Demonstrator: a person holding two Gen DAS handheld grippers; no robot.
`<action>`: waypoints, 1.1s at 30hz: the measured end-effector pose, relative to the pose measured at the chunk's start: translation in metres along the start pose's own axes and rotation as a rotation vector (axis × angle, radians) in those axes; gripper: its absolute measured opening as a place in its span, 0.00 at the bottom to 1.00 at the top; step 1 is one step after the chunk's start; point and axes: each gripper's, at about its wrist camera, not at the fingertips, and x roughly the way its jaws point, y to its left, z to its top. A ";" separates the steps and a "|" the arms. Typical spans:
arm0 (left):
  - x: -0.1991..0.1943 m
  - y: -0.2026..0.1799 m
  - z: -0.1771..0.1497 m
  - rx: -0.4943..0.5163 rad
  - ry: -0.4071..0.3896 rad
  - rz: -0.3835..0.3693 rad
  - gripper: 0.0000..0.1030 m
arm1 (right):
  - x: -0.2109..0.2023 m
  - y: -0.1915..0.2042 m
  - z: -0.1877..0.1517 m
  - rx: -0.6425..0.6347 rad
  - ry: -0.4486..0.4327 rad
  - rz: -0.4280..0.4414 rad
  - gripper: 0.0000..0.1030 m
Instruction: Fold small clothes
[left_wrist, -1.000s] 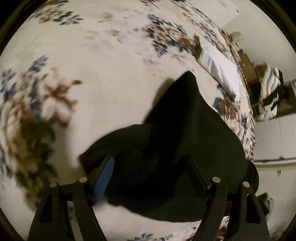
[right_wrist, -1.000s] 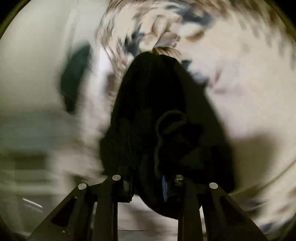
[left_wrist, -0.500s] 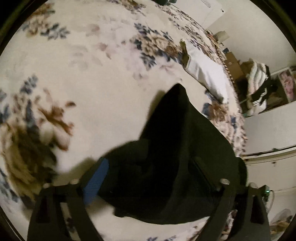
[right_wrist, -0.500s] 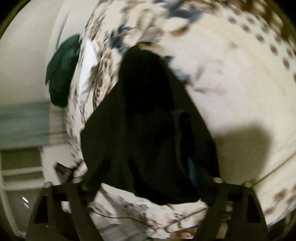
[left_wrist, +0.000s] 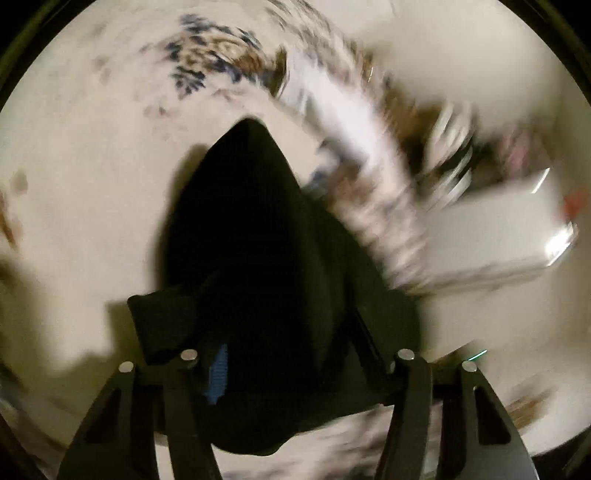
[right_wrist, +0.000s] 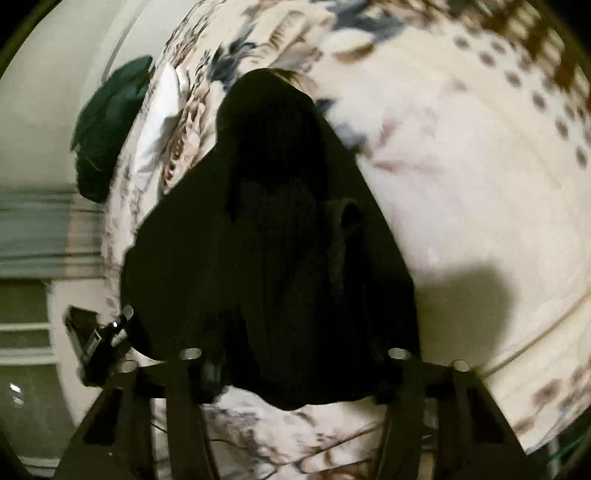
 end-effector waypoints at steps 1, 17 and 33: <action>-0.003 0.013 -0.001 -0.109 -0.021 -0.123 0.53 | -0.002 -0.005 0.000 0.036 -0.001 0.047 0.40; 0.026 0.030 0.013 -0.047 0.102 0.129 0.82 | 0.007 -0.009 0.000 0.067 0.041 0.075 0.38; 0.030 0.017 0.008 0.037 0.159 0.265 0.82 | -0.010 0.022 0.036 0.006 -0.091 -0.176 0.18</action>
